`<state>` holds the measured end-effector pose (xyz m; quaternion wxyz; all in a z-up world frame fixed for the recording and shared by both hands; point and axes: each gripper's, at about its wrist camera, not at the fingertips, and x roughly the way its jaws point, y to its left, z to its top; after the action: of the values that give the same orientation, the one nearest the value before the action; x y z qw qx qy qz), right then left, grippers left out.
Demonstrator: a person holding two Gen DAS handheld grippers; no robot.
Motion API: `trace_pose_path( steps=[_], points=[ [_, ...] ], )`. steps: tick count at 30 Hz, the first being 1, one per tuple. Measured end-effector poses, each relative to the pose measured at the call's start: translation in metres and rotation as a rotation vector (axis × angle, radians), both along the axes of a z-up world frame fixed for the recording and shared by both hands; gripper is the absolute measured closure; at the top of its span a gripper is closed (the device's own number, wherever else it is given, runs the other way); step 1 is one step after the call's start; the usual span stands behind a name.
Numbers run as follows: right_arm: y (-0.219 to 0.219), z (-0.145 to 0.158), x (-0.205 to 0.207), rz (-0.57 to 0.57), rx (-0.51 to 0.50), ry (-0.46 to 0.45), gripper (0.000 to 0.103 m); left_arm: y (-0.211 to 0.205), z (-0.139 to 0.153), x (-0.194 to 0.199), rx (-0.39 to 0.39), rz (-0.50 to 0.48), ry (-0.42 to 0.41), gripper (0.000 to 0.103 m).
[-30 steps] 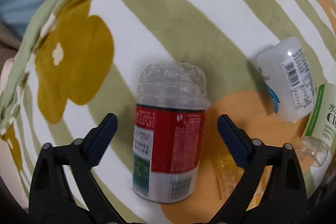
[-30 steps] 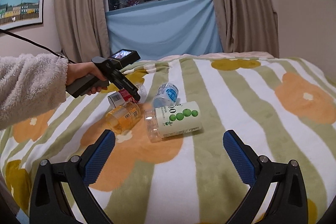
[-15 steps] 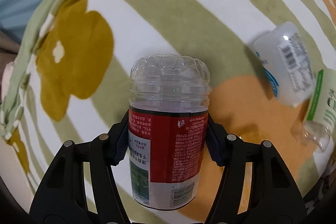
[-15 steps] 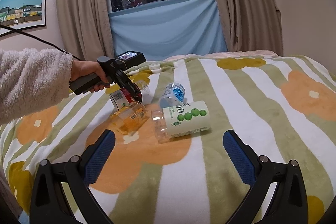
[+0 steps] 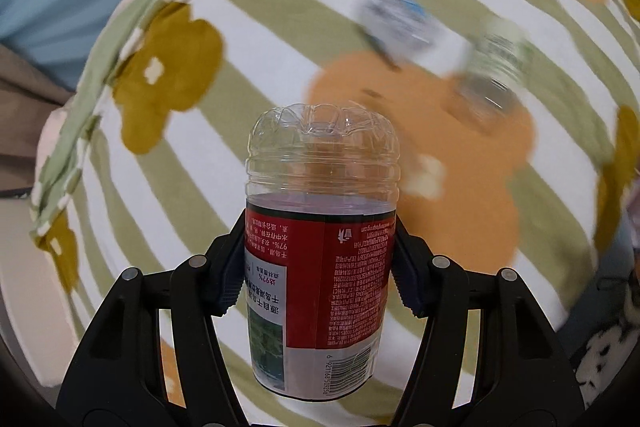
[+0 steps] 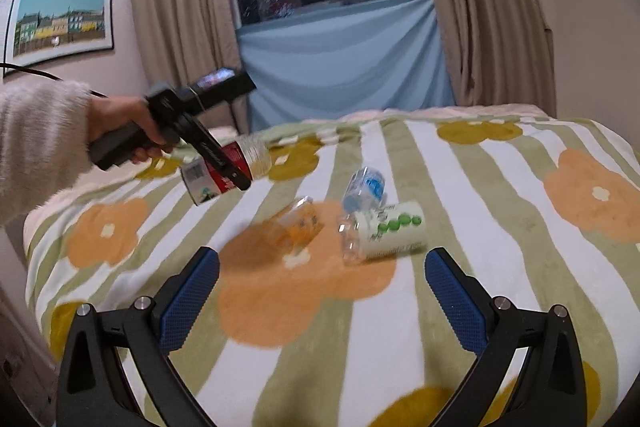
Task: Flip cup upside down
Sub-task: 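Lift the red-labelled bottle with the left gripper and release it on the bed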
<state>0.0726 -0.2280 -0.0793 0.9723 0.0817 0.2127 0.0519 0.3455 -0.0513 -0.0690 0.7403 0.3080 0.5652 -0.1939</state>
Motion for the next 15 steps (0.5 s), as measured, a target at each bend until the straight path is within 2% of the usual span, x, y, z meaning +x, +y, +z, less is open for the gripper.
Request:
trace_pose_path(
  steps=[2, 5, 7, 11, 15],
  points=[
    [0.003, -0.003, -0.005, 0.026, -0.027, 0.047, 0.0, -0.009, -0.005, -0.024, -0.009, -0.018, -0.004, 0.044],
    [0.007, -0.01, -0.013, 0.049, -0.069, 0.114, 0.0, -0.027, -0.02, -0.07, -0.069, -0.056, 0.007, 0.044],
    [0.008, -0.014, -0.019, 0.063, -0.083, 0.15, 0.0, -0.038, -0.037, -0.093, -0.121, -0.059, 0.049, 0.044],
    [0.008, -0.023, -0.031, 0.084, -0.109, 0.214, 0.0, -0.06, -0.066, -0.124, -0.147, -0.082, 0.072, 0.044],
    [0.007, -0.029, -0.042, 0.091, -0.108, 0.25, 0.0, -0.072, -0.092, -0.131, -0.136, -0.052, 0.113, 0.044]
  ],
)
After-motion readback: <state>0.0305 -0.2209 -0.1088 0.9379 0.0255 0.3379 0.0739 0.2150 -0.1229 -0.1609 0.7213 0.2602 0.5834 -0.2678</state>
